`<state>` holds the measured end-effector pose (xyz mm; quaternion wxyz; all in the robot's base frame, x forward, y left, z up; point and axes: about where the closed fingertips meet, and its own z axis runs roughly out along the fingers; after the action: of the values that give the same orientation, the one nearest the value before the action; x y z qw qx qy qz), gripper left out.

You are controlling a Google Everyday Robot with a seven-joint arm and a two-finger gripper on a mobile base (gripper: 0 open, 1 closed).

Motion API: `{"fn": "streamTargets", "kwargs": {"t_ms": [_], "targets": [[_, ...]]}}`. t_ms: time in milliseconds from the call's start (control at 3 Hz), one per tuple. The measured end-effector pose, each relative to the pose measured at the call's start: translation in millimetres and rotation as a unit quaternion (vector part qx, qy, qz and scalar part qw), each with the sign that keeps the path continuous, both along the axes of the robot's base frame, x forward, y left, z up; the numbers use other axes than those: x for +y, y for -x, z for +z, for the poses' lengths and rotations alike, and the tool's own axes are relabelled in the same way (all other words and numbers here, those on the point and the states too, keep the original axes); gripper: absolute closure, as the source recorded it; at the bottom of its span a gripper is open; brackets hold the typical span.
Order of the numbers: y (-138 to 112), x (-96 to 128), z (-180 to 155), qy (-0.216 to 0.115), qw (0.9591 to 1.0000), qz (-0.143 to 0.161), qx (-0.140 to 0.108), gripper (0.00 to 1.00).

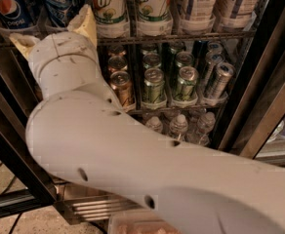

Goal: Pick pepsi can from top shelf of fridge

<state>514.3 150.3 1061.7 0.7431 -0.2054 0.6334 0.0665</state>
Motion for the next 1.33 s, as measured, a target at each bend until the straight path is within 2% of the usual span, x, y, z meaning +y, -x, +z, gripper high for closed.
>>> {"fn": "streamTargets", "kwargs": {"t_ms": [1333], "targets": [[-19,13,5,-0.031,0.9993,-0.019,-0.008,0.26]]}}
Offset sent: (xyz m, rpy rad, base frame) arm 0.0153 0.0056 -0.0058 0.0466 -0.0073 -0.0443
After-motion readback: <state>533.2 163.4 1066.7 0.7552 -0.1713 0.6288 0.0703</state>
